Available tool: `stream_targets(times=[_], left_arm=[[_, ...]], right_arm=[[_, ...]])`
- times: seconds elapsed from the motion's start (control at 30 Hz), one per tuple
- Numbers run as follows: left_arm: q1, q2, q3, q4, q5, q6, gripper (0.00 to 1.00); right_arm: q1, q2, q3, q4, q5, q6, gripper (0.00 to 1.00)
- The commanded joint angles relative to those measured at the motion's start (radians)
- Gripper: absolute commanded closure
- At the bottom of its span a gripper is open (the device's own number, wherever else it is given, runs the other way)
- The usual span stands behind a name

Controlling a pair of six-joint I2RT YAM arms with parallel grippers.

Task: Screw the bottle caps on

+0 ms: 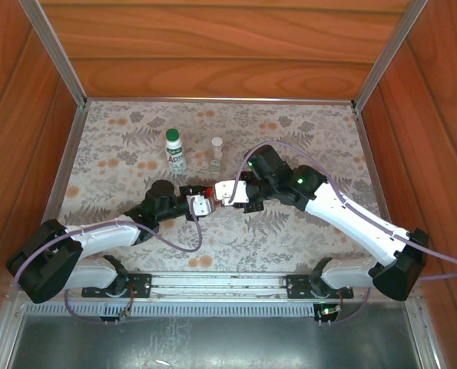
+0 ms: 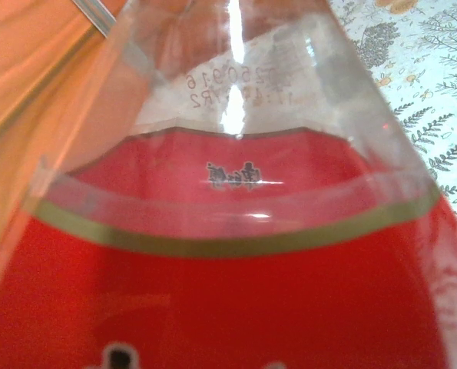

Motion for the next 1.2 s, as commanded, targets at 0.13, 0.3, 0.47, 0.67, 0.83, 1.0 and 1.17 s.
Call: stream_targets(times=[0.13, 0.3, 0.47, 0.67, 0.83, 1.0, 1.17], left_arm=[[-0.003, 0.009, 0.033, -0.002, -0.031, 0.061, 0.5], [0.0, 0.078, 0.096, -0.002, -0.059, 0.112, 0.5], [0.01, 0.108, 0.135, -0.002, -0.031, 0.113, 0.49], [0.012, 0.082, 0.116, -0.002, -0.005, 0.085, 0.49], [0.012, 0.051, 0.085, -0.002, 0.016, 0.049, 0.49], [0.012, 0.033, 0.064, -0.003, 0.015, 0.027, 0.49], [0.014, 0.034, 0.064, -0.004, 0.018, 0.018, 0.49]], right_arm=[[0.01, -0.025, -0.004, 0.077, 0.027, 0.396, 0.81], [-0.009, -0.066, -0.043, 0.211, 0.004, 1.206, 0.81], [-0.016, -0.077, -0.078, 0.291, -0.117, 1.478, 0.76], [-0.017, -0.118, -0.067, 0.206, -0.191, 0.961, 0.56], [-0.017, -0.111, 0.027, -0.054, -0.075, 0.308, 0.54], [-0.016, -0.01, 0.164, -0.189, 0.057, 0.066, 0.52], [-0.005, -0.003, 0.19, -0.152, 0.04, 0.027, 0.52]])
